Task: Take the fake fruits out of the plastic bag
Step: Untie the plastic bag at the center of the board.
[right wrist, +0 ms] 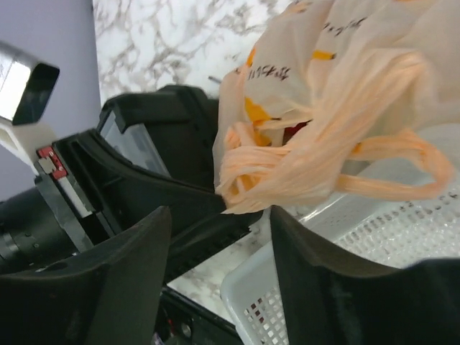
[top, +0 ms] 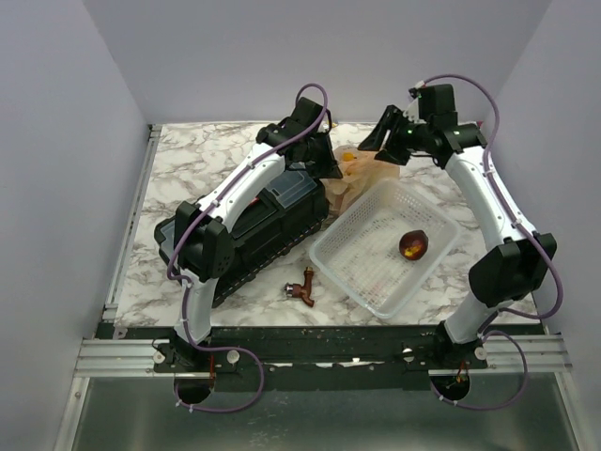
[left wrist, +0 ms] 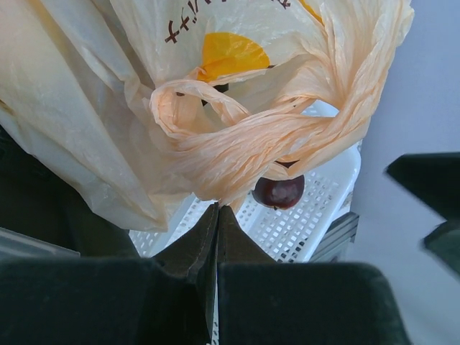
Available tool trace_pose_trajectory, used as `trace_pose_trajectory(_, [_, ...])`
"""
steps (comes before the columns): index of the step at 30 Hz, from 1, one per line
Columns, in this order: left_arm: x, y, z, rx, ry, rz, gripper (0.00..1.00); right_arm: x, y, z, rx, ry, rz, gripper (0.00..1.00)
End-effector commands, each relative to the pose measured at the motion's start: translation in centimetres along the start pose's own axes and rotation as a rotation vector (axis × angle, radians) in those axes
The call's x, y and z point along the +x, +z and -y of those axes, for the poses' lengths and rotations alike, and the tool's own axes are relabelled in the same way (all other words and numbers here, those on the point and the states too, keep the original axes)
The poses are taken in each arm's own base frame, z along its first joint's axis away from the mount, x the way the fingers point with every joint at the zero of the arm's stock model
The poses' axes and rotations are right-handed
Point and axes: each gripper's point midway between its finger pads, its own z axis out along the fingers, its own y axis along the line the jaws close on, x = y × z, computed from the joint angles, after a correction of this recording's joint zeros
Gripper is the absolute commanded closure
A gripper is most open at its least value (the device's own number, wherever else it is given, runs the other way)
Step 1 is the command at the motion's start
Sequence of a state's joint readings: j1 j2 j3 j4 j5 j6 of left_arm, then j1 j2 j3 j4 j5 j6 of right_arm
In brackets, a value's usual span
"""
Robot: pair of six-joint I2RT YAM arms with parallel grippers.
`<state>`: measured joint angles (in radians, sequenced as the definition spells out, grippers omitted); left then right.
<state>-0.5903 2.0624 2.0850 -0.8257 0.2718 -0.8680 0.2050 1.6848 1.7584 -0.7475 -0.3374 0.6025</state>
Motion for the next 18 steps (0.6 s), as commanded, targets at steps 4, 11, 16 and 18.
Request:
trace_pose_trajectory(4, [-0.1, -1.5, 2.1, 0.069, -0.014, 0.0, 1.0, 0.6, 3.3, 2.1, 0.097, 0.009, -0.007, 0.46])
trace_pose_trajectory(11, [0.4, -1.5, 2.2, 0.073, -0.011, -0.017, 1.0, 0.4, 3.5, 4.3, 0.21, 0.029, 0.018, 0.46])
trace_pose_trajectory(16, [0.7, -1.3, 2.4, 0.08, -0.011, -0.033, 1.0, 0.5, 4.6, 4.9, 0.216, 0.021, 0.011, 0.47])
trace_pose_trajectory(18, [0.9, -1.2, 2.5, 0.082, -0.009, -0.04, 1.0, 0.7, 5.2, 4.8, 0.204, 0.026, -0.006, 0.52])
